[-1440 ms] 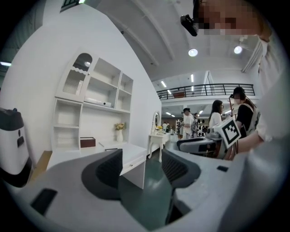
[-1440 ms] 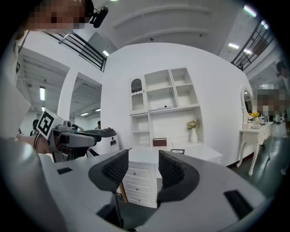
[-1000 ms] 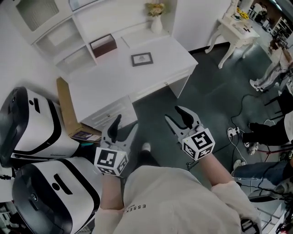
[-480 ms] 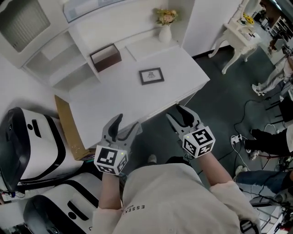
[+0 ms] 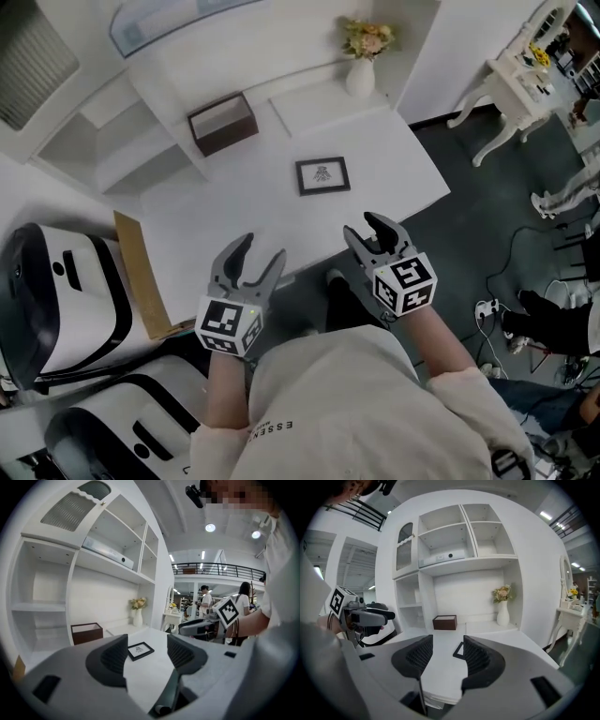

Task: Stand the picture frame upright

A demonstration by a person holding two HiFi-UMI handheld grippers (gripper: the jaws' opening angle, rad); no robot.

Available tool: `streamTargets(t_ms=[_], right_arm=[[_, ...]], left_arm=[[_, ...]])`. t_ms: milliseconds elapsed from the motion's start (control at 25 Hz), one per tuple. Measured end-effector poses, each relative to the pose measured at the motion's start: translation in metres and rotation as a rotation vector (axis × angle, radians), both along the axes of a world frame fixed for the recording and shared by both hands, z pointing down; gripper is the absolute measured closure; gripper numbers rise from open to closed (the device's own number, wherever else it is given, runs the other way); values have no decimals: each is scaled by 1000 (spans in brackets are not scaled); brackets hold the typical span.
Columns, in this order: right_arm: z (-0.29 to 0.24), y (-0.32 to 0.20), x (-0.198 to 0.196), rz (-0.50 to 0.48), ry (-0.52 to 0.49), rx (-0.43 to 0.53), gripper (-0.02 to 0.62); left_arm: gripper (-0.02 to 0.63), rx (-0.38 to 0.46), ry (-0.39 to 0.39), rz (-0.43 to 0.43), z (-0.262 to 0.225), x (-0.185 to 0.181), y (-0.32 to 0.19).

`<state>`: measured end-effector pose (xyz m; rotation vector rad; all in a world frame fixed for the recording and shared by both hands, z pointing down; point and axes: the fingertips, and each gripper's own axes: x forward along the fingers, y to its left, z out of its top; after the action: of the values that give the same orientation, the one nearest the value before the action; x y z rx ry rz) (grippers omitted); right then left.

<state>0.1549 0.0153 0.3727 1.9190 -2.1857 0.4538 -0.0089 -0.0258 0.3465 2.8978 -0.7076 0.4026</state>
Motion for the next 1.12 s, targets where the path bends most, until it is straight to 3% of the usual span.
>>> streamTargets(t_ms=[600, 920, 1120], right_arm=[[101, -113, 97, -174, -36, -294, 388], [158, -151, 113, -242, -33, -421, 388], [192, -168, 122, -219, -29, -496, 390]], left_arm=[[353, -123, -76, -180, 63, 92, -87], [351, -181, -59, -261, 100, 108, -109], [351, -188, -27, -297, 113, 111, -113]])
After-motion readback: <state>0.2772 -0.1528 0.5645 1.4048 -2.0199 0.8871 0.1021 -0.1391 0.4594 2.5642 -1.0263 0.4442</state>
